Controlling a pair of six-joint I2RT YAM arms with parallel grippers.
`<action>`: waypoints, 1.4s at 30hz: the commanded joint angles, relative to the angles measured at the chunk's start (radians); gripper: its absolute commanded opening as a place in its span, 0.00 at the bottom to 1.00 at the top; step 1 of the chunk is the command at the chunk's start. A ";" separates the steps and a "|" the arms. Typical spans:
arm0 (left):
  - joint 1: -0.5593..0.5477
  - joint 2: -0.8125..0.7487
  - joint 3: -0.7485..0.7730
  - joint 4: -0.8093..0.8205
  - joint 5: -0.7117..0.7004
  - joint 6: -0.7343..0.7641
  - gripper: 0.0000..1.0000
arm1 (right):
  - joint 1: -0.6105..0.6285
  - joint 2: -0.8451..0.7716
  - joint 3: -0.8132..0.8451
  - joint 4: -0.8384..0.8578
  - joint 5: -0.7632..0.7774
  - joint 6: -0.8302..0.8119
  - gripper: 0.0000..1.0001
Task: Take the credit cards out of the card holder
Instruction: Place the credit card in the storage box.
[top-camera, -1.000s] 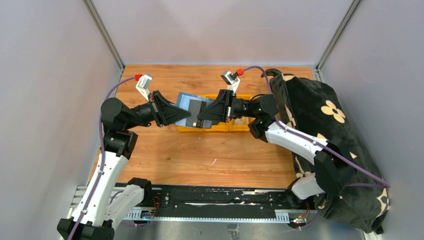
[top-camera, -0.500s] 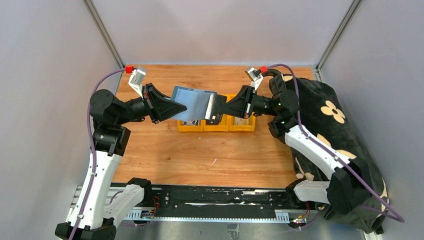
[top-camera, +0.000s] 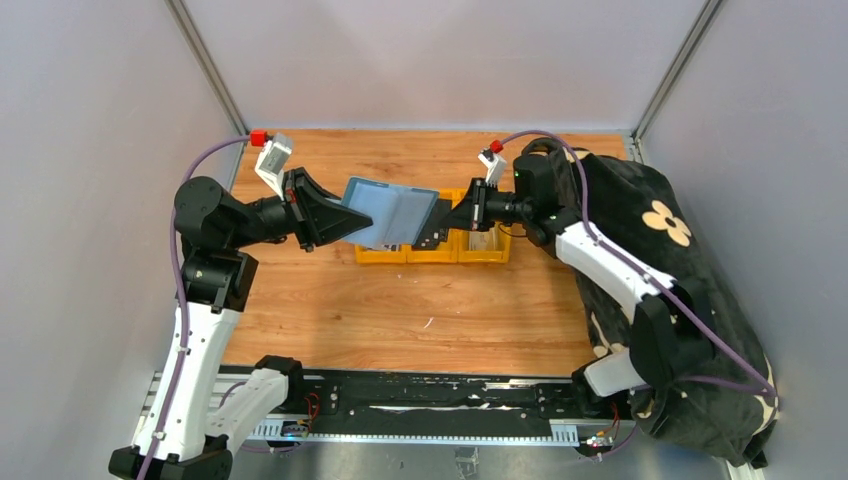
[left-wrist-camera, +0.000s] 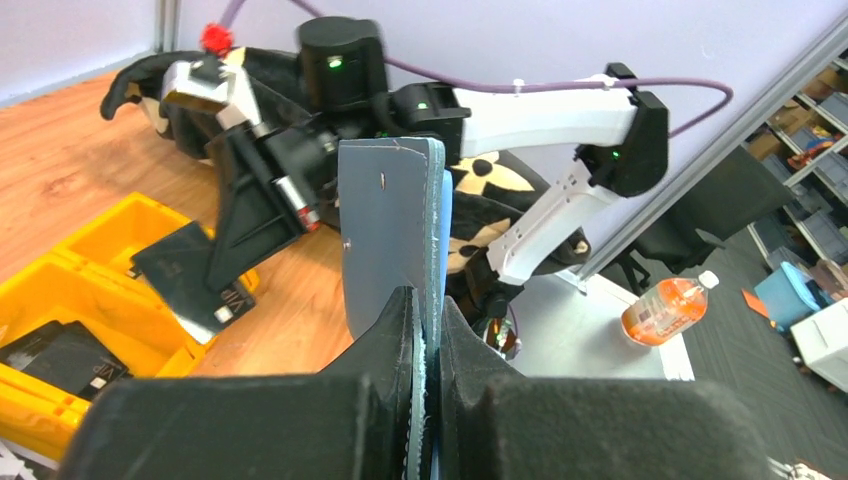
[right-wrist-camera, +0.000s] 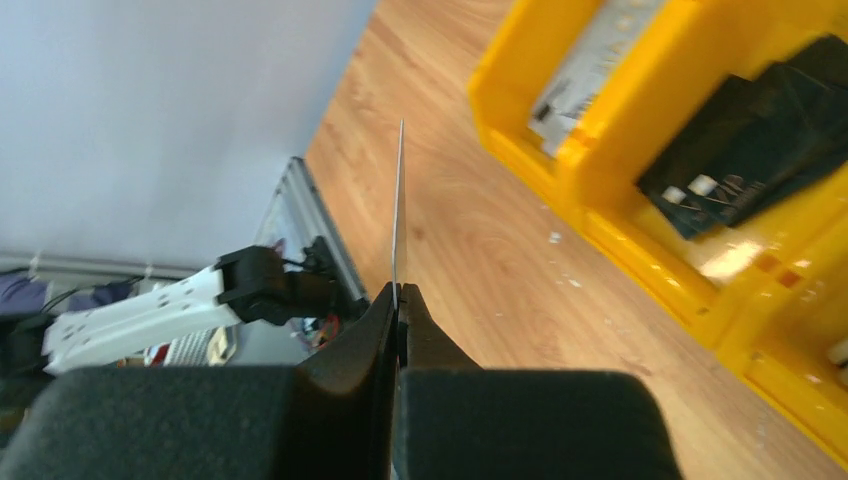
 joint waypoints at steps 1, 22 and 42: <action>0.007 -0.016 0.019 0.054 0.032 -0.009 0.00 | -0.002 0.115 0.082 -0.095 0.105 -0.083 0.00; 0.007 -0.030 0.004 0.054 0.039 0.008 0.00 | 0.045 0.492 0.348 -0.280 0.233 -0.208 0.04; 0.007 -0.046 -0.016 0.145 0.031 -0.073 0.00 | 0.045 0.039 0.176 -0.030 0.067 -0.197 0.70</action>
